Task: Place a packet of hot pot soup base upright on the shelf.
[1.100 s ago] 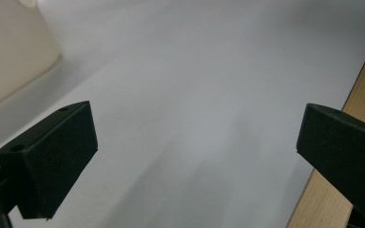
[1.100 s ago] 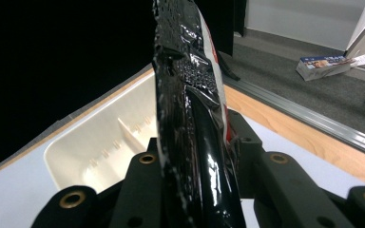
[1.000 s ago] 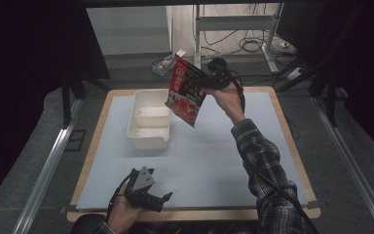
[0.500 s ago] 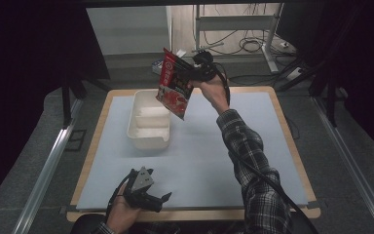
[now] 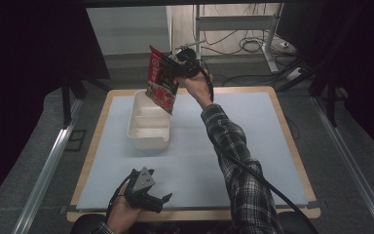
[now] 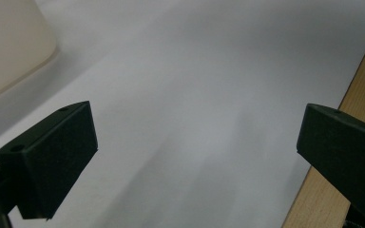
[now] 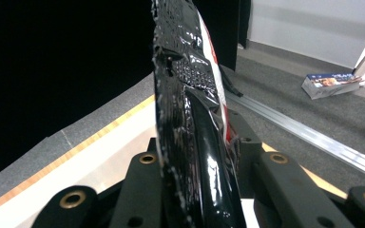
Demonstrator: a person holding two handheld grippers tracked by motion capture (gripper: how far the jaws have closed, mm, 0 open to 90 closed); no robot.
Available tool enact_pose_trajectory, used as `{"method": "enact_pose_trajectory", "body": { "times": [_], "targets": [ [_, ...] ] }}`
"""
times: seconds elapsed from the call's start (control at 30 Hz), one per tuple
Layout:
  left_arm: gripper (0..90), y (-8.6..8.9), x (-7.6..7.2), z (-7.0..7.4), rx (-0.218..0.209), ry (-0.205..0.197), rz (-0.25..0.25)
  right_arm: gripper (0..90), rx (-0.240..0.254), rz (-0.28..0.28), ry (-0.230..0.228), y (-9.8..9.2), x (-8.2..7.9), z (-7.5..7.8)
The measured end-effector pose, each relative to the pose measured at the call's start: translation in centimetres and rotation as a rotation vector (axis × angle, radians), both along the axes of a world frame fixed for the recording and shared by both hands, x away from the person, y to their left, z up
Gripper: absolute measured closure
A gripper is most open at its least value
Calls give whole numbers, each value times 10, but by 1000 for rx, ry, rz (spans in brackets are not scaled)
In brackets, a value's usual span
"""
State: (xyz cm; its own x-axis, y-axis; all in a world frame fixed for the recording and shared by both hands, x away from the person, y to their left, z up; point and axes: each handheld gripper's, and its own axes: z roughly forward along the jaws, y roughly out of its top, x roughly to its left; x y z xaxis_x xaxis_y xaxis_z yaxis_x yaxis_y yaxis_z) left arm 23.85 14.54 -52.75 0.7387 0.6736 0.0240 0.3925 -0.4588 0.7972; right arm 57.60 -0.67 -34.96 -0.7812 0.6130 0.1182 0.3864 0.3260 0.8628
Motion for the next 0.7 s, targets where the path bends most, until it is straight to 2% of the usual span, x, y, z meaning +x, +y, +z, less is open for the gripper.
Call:
{"method": "enact_pose_trajectory", "body": {
  "times": [0.1, 0.17, 0.37, 0.43, 0.57, 0.7],
  "targets": [
    [0, 0, 0, 0, 2, -1, -2, 715, -9, 0, -1, 9, 3, -3],
    [0, -1, 0, 0, 6, -2, -6, 715, -30, 8, 9, 19, 5, -11],
    [0, -1, 0, 0, 8, -1, -7, 715, -74, 20, 24, 32, 8, -27],
    [0, -1, 0, 0, 6, -1, -9, 715, -100, 21, 46, 36, 12, -37],
    [0, -2, 0, 0, -3, 4, -13, 715, -109, 22, 72, 39, 17, -48],
    [0, -3, 0, -1, 3, 5, -22, 714, -91, 9, 92, 39, 22, -52]
  ]
}}
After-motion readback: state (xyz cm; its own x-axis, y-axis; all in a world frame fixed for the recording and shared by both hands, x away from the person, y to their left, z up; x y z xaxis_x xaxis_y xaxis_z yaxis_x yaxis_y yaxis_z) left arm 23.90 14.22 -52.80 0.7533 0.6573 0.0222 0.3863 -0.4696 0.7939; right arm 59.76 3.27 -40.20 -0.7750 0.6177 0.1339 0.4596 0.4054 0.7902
